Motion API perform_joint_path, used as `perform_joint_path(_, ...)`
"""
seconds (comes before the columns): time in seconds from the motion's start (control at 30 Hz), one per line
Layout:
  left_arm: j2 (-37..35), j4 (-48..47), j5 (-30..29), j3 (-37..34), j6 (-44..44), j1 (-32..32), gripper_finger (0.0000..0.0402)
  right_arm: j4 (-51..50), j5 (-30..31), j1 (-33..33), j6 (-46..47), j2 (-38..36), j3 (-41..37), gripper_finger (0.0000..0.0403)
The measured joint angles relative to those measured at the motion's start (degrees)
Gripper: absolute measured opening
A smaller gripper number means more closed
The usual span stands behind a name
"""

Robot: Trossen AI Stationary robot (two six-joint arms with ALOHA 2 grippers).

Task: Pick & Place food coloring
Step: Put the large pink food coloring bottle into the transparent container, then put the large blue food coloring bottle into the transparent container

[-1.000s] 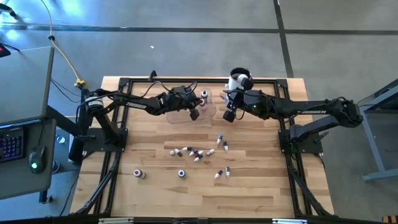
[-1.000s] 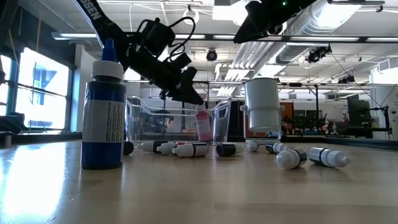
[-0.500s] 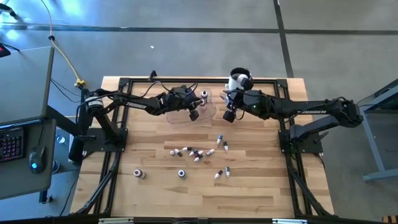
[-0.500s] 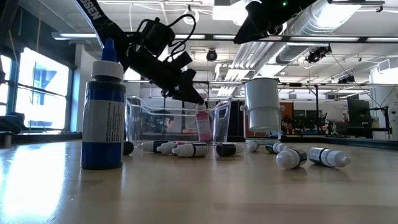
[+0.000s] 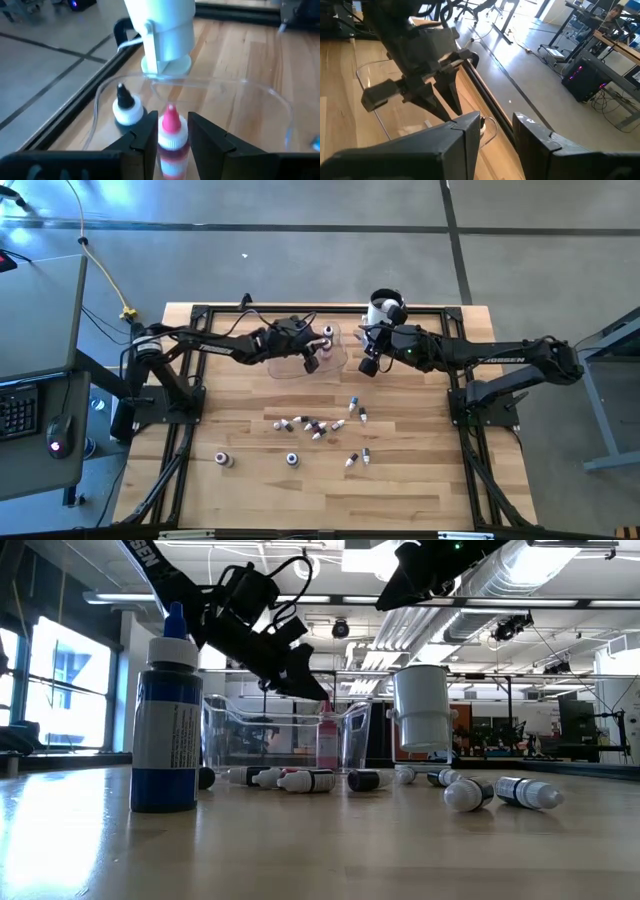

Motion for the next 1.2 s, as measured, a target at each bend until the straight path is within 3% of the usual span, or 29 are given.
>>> perform_joint_path(0.27, 0.90, -6.53, -0.45, 0.09, -2.14, 0.00, 0.0094, -0.13, -0.26, 0.00, 0.14, 0.00, 0.00, 0.0108)
perform_joint_path(0.57, 6.39, -2.46, -0.36, 0.08, -4.00, 0.00, 0.0005, -0.54, -6.33, 0.00, 1.97, 0.00, -0.02, 0.0108)
perform_joint_path(0.8, 6.53, -1.05, 0.78, 2.43, -3.00, 0.04, 0.0013, -0.37, -6.06, 0.00, 1.02, 0.01, -0.02, 0.0108)
perform_joint_path(1.07, 5.90, -13.34, -1.01, 6.80, -3.00, 0.00, 0.0009, -0.39, -6.15, 0.00, 0.93, 0.02, -0.02, 0.0108)
perform_joint_path(1.2, 2.44, -23.34, 3.86, 9.81, -3.03, 0.00, 0.0009, -0.71, -6.15, 0.00, 0.93, 0.02, -0.02, 0.0108)
